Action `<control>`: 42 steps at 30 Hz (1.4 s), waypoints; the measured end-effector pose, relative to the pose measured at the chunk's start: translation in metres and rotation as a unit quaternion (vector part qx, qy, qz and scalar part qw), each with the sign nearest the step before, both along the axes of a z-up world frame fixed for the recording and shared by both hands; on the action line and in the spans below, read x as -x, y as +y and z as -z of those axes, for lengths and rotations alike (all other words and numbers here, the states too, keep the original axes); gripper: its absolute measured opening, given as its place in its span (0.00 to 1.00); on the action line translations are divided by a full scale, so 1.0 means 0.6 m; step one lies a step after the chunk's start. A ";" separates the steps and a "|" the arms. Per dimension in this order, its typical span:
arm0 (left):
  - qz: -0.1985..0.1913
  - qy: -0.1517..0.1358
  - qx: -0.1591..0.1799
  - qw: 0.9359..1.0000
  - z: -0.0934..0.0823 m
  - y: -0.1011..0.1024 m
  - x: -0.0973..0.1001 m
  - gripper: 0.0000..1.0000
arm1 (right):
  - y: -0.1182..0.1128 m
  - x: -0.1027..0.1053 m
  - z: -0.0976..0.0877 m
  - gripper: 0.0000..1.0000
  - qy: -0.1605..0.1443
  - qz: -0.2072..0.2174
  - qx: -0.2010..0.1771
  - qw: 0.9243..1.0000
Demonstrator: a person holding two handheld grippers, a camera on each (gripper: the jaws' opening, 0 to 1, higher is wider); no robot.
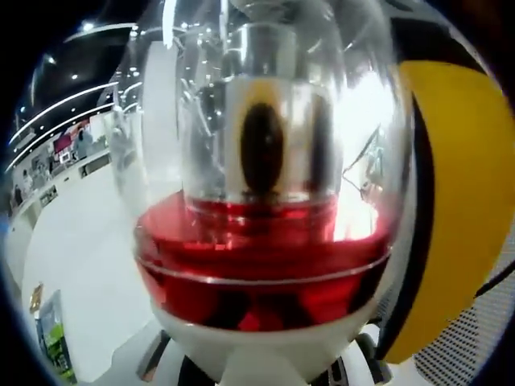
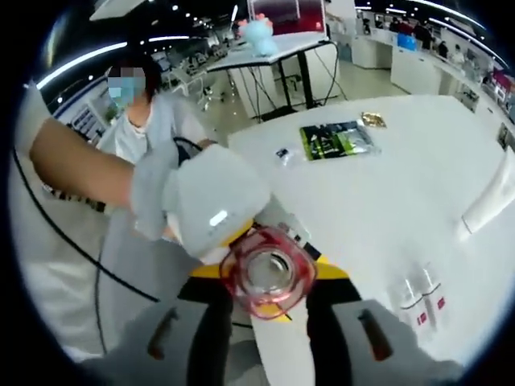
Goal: Arrange the skincare products in the storage area until every visible bottle or jar stands upright without overlapping.
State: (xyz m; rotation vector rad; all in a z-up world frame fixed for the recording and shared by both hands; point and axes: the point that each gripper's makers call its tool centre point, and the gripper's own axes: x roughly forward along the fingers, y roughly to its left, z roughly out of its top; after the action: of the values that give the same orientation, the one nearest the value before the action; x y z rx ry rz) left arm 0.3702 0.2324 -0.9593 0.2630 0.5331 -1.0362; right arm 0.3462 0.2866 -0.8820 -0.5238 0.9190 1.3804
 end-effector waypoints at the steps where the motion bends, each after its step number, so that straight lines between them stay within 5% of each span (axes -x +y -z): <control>1: 0.001 0.002 -0.009 1.000 0.007 0.002 0.001 0.39 | 0.001 0.000 -0.002 0.35 -0.010 -0.011 0.000 1.000; 5: 0.009 -0.025 -0.046 0.999 0.016 0.010 -0.004 0.39 | -0.001 0.009 0.001 0.35 -0.023 -0.045 0.013 0.999; 32: -0.012 0.000 -0.026 1.000 0.015 0.019 -0.004 0.39 | -0.003 -0.014 -0.008 0.42 -0.064 -0.098 0.017 0.993; 36: -0.009 -0.002 -0.030 1.000 0.014 0.017 -0.003 0.39 | -0.012 -0.012 -0.006 0.46 -0.078 -0.142 0.039 0.986; 42: -0.006 0.000 -0.030 1.000 0.014 0.016 0.000 0.39 | -0.027 -0.005 -0.009 0.45 -0.113 -0.248 0.072 0.959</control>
State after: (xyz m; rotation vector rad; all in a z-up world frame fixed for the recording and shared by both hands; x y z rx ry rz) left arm 0.3704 0.2422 -0.9680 0.3127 0.5650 -1.0103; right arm 0.3494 0.2703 -0.8764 -1.0551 0.7287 1.6628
